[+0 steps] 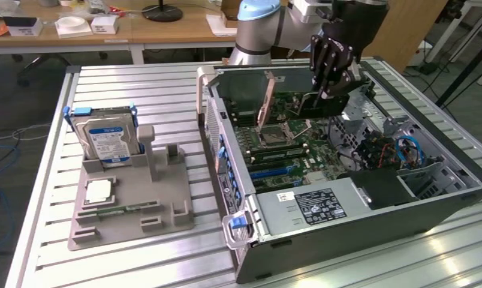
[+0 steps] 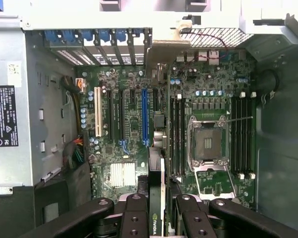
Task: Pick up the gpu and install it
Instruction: 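Insert the gpu into the slot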
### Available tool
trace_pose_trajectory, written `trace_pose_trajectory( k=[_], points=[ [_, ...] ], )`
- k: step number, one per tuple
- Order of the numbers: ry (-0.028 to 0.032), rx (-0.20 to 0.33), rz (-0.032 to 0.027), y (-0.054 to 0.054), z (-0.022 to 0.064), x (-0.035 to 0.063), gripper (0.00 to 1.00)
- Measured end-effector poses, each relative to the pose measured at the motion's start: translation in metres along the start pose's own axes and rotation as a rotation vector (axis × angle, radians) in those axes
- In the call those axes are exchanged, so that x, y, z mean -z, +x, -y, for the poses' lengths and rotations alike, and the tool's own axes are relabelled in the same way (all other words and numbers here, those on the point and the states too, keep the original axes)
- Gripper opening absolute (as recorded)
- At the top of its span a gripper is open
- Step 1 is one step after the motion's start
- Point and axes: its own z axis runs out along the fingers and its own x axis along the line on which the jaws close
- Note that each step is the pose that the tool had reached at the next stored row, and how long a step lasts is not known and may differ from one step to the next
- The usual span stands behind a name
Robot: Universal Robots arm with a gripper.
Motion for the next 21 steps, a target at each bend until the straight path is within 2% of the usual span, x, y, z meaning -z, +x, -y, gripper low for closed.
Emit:
trace_pose_trajectory(
  k=[14, 21],
  points=[
    [0.0001, 0.0, 0.0002, 0.0, -0.0001, -0.0003, 0.26],
    [0.0001, 0.0, 0.0002, 0.0003, 0.0, -0.0088, 0.26]
  ],
)
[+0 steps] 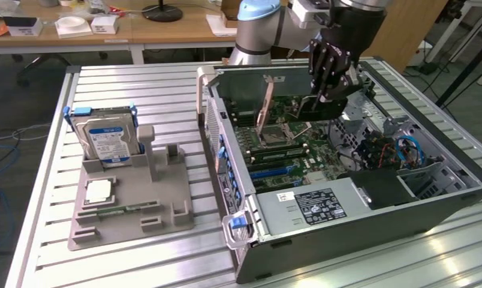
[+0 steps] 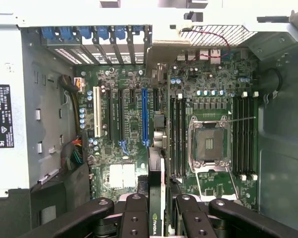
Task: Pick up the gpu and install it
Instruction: 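Insert the gpu into the slot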
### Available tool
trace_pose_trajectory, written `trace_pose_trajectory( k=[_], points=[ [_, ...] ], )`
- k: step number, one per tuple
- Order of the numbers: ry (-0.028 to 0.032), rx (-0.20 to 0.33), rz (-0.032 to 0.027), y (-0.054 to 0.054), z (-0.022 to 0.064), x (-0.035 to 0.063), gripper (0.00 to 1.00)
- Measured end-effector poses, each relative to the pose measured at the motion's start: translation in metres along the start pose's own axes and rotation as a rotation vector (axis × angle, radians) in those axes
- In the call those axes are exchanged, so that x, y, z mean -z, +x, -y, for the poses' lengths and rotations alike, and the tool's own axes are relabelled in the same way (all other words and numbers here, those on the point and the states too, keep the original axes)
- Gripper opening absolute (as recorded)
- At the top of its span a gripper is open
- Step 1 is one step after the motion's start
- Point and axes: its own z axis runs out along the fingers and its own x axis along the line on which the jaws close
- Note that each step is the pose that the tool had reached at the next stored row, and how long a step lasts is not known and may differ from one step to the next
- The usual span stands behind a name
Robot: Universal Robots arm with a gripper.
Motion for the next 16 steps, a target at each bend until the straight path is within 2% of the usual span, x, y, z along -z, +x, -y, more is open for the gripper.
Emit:
trace_pose_trajectory(
  k=[7, 16],
  points=[
    [0.0001, 0.0, 0.0, 0.001, -0.0003, -0.0127, 0.26],
    [0.0009, 0.0, 0.0, 0.004, -0.0062, -0.029, 0.26]
  ],
)
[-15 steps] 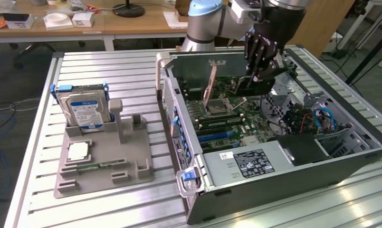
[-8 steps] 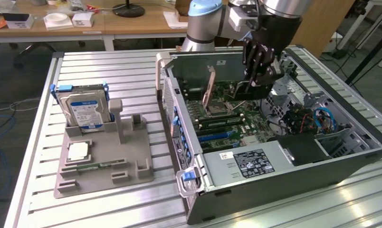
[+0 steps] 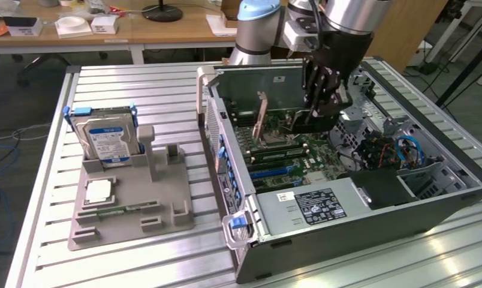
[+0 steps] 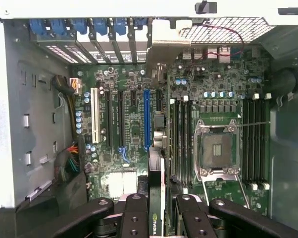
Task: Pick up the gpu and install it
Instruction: 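Insert the gpu into the slot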
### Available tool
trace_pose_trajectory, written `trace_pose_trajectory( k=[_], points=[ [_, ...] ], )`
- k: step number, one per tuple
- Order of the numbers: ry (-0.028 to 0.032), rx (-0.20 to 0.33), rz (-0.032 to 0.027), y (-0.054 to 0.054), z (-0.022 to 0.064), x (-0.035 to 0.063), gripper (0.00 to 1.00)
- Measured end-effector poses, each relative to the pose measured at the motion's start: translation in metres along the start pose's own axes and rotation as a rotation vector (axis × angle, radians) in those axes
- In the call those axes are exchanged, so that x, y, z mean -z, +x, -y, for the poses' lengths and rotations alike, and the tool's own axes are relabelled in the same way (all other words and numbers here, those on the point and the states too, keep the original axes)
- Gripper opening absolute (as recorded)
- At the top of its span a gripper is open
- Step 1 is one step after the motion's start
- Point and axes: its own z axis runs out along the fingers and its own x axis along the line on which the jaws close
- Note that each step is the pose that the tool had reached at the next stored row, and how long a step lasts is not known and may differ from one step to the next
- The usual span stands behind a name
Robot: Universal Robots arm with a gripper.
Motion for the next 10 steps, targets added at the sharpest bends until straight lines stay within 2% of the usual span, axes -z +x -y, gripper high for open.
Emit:
trace_pose_trajectory(
  k=[10],
  points=[
    [0.0, 0.0, -0.0004, 0.001, -0.0051, -0.0166, 0.26]
  ],
)
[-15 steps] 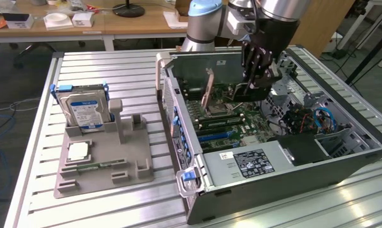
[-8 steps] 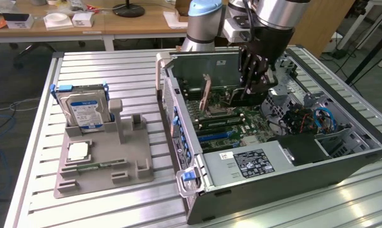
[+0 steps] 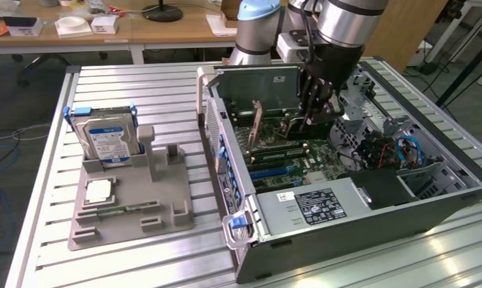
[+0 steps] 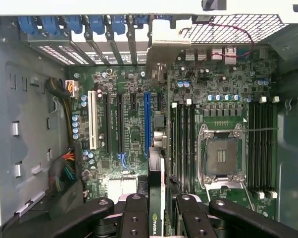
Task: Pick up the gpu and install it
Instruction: 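Insert the gpu into the slot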
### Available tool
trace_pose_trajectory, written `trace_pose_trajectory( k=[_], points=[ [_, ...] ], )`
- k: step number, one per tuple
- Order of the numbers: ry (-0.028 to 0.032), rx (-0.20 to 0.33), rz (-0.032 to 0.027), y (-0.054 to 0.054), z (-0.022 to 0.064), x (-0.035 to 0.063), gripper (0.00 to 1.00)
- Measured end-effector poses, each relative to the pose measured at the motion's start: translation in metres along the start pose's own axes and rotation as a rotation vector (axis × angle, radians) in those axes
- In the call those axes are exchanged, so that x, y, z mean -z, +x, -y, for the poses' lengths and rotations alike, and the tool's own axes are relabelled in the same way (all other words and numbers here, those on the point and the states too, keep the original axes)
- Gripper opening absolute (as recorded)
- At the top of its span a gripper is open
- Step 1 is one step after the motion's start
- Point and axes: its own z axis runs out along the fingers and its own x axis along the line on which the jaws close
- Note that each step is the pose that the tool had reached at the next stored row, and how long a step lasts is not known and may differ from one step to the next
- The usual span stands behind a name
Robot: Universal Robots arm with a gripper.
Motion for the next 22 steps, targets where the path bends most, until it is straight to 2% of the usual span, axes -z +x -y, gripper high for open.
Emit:
trace_pose_trajectory(
  k=[7, 22],
  points=[
    [0.0, 0.0, 0.0, 0.0, -0.0002, -0.0024, 0.26],
    [0.0, 0.0, 0.0, 0.006, -0.0037, -0.0207, 0.26]
  ],
)
